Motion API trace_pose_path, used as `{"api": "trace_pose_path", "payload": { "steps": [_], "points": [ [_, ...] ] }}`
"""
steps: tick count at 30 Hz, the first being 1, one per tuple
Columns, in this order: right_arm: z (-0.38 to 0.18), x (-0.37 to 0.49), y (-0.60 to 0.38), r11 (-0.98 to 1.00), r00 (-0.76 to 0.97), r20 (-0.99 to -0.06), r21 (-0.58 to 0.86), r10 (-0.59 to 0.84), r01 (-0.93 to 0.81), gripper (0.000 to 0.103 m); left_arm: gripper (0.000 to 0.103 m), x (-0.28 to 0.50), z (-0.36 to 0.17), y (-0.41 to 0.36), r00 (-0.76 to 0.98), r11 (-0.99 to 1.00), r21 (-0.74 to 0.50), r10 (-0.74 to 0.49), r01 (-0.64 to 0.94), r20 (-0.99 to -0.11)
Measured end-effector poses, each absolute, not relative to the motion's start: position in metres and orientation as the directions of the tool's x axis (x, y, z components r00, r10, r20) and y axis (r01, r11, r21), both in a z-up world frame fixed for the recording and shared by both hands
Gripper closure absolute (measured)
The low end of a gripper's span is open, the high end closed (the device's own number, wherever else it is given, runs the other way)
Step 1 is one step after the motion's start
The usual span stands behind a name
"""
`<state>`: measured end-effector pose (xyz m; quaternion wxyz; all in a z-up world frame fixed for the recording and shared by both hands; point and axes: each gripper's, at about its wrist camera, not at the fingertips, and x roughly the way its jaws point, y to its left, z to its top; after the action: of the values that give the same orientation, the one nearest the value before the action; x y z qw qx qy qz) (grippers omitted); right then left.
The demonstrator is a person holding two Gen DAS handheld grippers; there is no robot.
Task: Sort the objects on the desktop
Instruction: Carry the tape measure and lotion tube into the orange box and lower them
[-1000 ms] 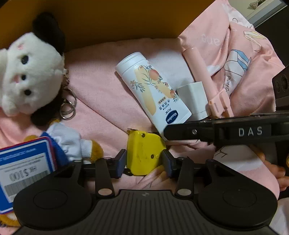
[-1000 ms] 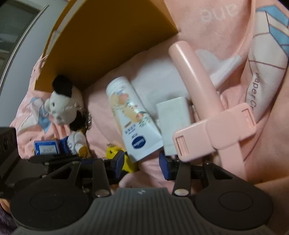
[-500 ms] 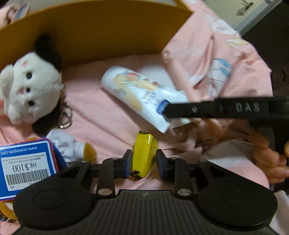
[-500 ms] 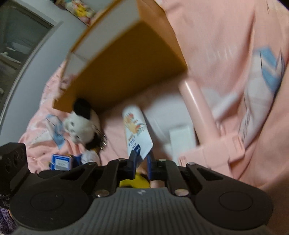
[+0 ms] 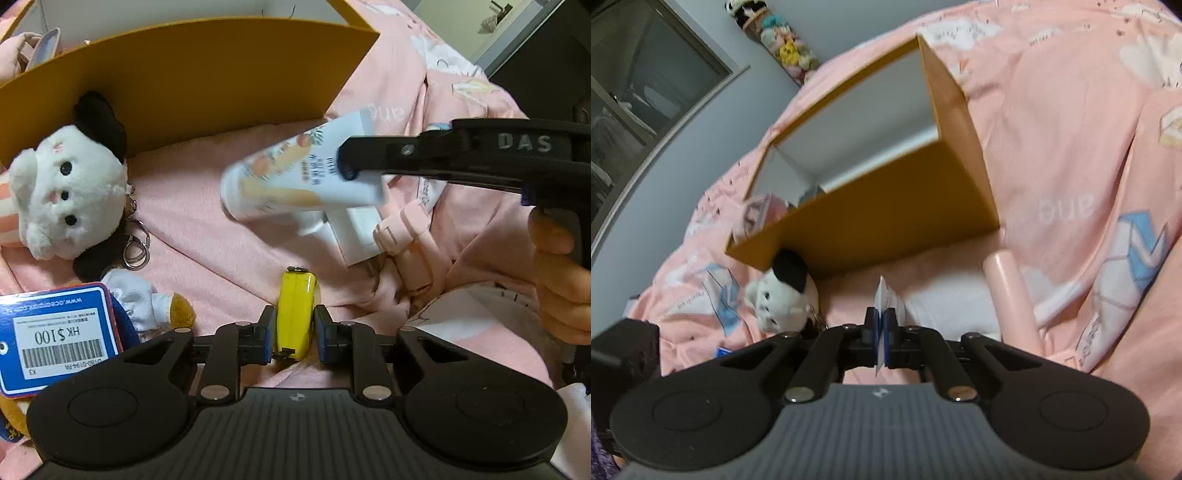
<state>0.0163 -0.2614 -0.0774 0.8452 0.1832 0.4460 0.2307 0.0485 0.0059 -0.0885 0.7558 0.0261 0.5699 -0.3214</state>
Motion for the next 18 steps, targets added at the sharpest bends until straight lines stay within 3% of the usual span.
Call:
{"api": "trace_pose_path", "payload": {
  "steps": [18],
  "points": [
    [0.004,0.012,-0.288,0.800,0.588,-0.560,0.518,0.584,-0.302,0.101,0.080,0.092,0.008,0.079,0.357,0.763,-0.556,-0.646,0.331,-0.675]
  ]
}}
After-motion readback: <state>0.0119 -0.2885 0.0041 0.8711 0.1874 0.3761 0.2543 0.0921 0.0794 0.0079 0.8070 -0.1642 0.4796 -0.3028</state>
